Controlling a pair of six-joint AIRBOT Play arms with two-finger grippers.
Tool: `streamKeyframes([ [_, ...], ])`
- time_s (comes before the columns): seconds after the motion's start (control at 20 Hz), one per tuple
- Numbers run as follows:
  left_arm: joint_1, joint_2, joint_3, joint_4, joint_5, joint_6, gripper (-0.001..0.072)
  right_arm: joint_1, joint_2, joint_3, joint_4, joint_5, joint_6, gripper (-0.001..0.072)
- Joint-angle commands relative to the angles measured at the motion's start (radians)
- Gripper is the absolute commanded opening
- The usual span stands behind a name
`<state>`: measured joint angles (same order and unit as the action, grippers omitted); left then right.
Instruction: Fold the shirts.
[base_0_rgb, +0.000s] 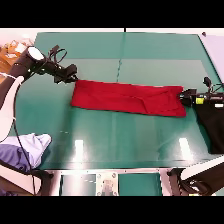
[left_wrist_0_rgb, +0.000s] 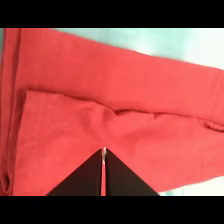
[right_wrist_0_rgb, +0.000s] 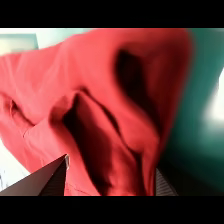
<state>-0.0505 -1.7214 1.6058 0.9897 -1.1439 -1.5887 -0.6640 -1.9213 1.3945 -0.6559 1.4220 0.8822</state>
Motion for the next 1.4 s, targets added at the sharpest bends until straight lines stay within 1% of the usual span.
streamKeyframes([
  [0.0,0.0,0.0,0.001,-0.01,-0.019,0.001,0.0053,0.044,0.0,0.031,0.073,0.072,-0.049,0.0571],
  [0.05,0.0,0.0,0.001,-0.021,-0.019,0.001,0.0053,0.053,0.0,0.046,0.081,0.09,-0.049,0.056],
  [0.1,-0.002,0.0,0.001,-0.034,-0.018,0.01,0.0053,0.064,0.0,0.058,0.08,0.104,-0.045,0.0498],
  [0.15,-0.012,0.0,0.001,-0.043,-0.012,0.026,0.0047,0.075,0.0,0.068,0.081,0.117,-0.045,0.0301],
  [0.2,-0.032,-0.001,0.001,-0.043,0.001,0.031,0.0024,0.087,0.0,0.077,0.081,0.126,-0.036,0.0133],
  [0.25,-0.056,-0.004,0.001,-0.043,0.023,0.041,0.0024,0.098,0.0,0.088,0.081,0.129,-0.017,0.0046],
  [0.3,-0.087,-0.007,0.0,-0.043,0.054,0.055,0.0024,0.109,0.001,0.101,0.08,0.133,0.004,0.0022],
  [0.45,-0.21,-0.037,-0.002,-0.053,0.167,0.079,0.0024,0.132,0.026,0.138,0.079,0.15,0.072,0.002],
  [0.6,-0.355,-0.124,-0.002,-0.096,0.295,0.08,0.0024,0.16,0.086,0.179,0.077,0.183,0.15,0.002],
  [0.65,-0.404,-0.167,0.001,-0.129,0.335,0.088,0.0024,0.171,0.106,0.199,0.077,0.203,0.177,0.002],
  [0.8,-0.516,-0.283,0.032,-0.319,0.439,0.16,0.0024,0.212,0.161,0.285,0.077,0.276,0.289,0.0021],
  [0.9,-0.56,-0.333,0.083,-0.372,0.482,0.159,0.0024,0.248,0.189,0.354,0.08,0.315,0.356,0.0021],
  [1.0,-0.597,-0.372,0.146,-0.377,0.506,0.158,0.0024,0.288,0.208,0.421,0.089,0.341,0.414,0.0021],
  [1.2,-0.623,-0.444,0.224,-0.398,0.512,0.146,0.0024,0.349,0.215,0.505,0.204,0.351,0.446,0.0021],
  [1.25,-0.621,-0.451,0.224,-0.407,0.498,0.146,0.0024,0.36,0.214,0.506,0.203,0.337,0.446,0.0021],
  [1.35,-0.599,-0.436,0.225,-0.409,0.417,0.15,0.0024,0.379,0.211,0.506,0.199,0.333,0.446,0.0021],
])
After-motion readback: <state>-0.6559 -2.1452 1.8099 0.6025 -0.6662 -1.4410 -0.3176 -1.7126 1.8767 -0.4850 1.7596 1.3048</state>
